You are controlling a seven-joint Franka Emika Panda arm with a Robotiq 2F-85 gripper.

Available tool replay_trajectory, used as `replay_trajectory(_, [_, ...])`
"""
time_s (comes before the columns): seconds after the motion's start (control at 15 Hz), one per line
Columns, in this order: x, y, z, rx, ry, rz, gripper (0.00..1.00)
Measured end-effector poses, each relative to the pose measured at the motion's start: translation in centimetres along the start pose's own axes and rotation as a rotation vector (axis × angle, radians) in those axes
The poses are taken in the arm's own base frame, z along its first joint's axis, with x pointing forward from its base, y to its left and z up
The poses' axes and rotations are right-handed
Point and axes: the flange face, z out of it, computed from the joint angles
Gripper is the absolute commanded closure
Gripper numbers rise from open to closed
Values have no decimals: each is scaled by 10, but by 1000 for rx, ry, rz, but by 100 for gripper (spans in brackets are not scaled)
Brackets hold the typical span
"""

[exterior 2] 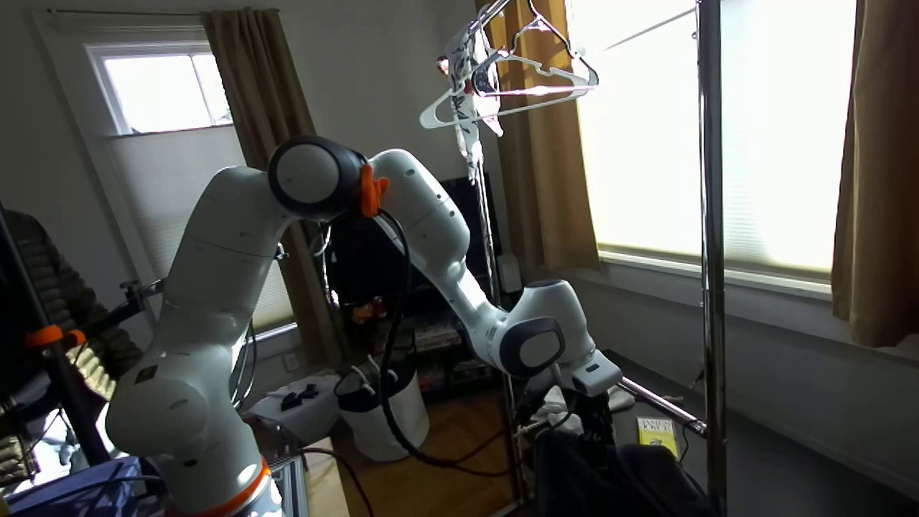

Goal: Move the hanger with the rob to the top rod

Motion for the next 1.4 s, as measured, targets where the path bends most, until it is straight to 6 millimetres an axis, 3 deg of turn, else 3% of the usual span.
replay_trajectory(0.27, [5,-4,3,2,4,39,95])
replay_trajectory(0.33, [5,-5,4,2,4,45,99])
replay_trajectory(0.6, [5,-2,7,-38,14,75,98])
replay_trajectory(0.93, [0,-2,-2,-69,48,102,98])
replay_trajectory(1.4, [-14,23,-50,33,189,157,98])
